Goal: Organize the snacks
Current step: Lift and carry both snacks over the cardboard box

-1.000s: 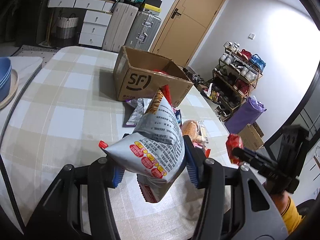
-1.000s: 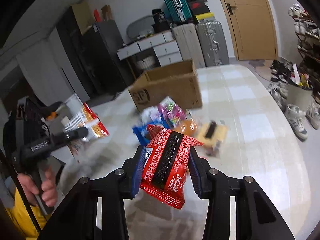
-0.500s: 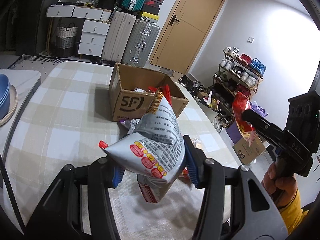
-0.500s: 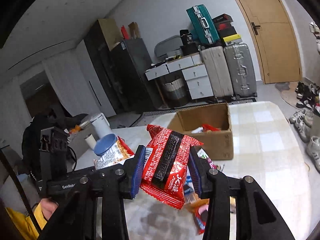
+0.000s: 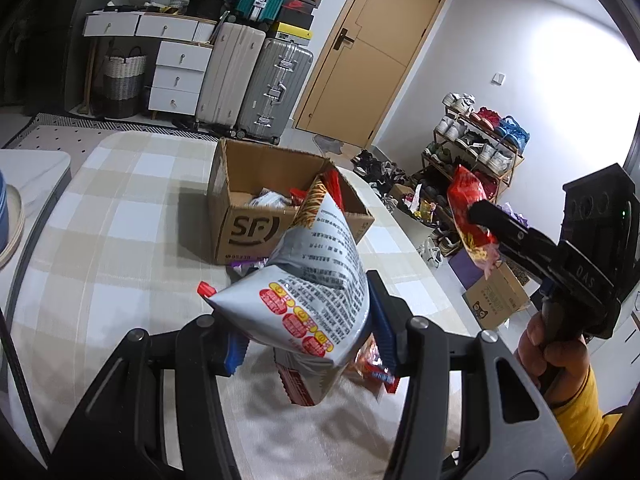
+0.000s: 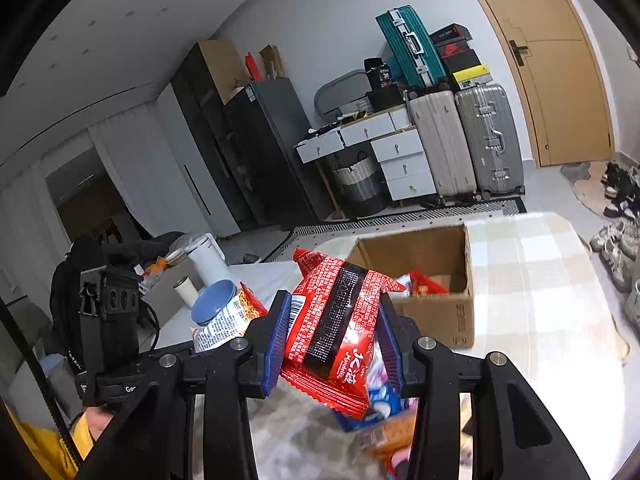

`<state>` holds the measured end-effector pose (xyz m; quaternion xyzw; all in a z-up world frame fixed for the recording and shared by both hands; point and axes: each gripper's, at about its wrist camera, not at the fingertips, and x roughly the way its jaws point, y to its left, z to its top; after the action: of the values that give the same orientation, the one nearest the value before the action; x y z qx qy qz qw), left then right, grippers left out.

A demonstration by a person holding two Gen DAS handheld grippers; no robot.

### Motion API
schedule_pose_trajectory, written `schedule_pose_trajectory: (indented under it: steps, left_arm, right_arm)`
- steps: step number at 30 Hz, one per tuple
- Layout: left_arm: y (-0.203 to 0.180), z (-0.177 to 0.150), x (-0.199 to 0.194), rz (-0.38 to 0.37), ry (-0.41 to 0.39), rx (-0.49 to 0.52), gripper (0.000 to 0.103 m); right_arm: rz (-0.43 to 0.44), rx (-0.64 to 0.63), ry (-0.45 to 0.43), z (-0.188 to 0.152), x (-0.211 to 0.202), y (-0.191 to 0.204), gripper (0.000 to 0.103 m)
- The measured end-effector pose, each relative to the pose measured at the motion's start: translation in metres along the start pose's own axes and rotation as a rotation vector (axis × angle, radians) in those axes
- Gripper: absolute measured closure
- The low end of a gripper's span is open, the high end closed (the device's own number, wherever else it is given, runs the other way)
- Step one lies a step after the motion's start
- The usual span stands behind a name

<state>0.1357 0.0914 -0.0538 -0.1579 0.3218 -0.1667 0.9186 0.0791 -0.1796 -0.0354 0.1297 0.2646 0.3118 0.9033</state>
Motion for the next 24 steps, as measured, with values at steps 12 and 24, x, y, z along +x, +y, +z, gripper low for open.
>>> schedule_pose_trajectory:
  steps: [12,24]
  left_arm:
    - [-0.003,0.091,0.042,0.032,-0.007,0.063,0.055]
    - [0.02,0.158,0.165,0.072,0.129,0.026,0.055]
  right_arm:
    - [0.002,-0.034,0.039,0.071,0.06,-0.019,0.061]
    - [-0.031,0.088,0.182,0.093,0.157,-0.082,0.061]
